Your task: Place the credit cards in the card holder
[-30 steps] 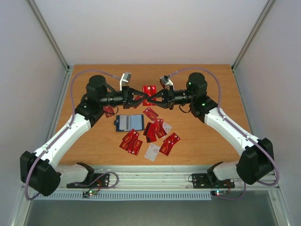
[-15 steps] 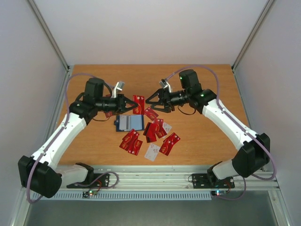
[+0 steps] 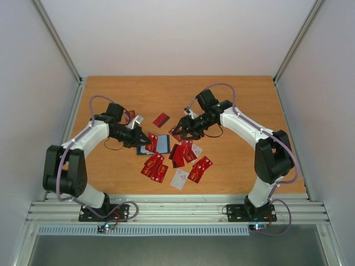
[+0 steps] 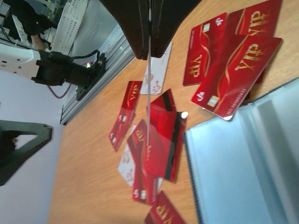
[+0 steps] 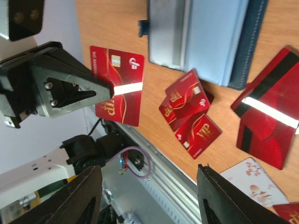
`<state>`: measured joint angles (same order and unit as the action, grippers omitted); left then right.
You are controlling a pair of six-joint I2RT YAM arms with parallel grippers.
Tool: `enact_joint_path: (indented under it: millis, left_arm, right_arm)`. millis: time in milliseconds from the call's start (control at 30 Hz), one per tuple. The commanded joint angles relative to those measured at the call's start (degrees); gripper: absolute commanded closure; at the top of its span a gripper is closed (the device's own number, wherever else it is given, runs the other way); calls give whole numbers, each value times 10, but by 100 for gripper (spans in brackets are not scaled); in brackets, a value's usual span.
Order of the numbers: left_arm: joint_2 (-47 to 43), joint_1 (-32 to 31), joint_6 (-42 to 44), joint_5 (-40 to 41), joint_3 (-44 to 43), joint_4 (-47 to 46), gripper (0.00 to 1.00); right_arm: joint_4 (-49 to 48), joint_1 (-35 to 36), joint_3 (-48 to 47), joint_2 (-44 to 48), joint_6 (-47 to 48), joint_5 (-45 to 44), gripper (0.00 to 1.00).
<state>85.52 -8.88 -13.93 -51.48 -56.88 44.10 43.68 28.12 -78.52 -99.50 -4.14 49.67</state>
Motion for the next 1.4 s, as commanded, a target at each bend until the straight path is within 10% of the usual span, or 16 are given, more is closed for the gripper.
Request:
enact_joint_path:
  millis: [0,733,1367]
  left_arm:
    - [64,6,74,5,-8,-3,100]
    - [166,8,96,141,-69,-23,100]
    - [199,8,99,106,-60,-43,100]
  right_arm:
    - [19,2,-26,-20,21,-32,45]
    - [3,15,-128,-176,14,-35,59]
    - [-3,23,-176,-257,5,-21,64]
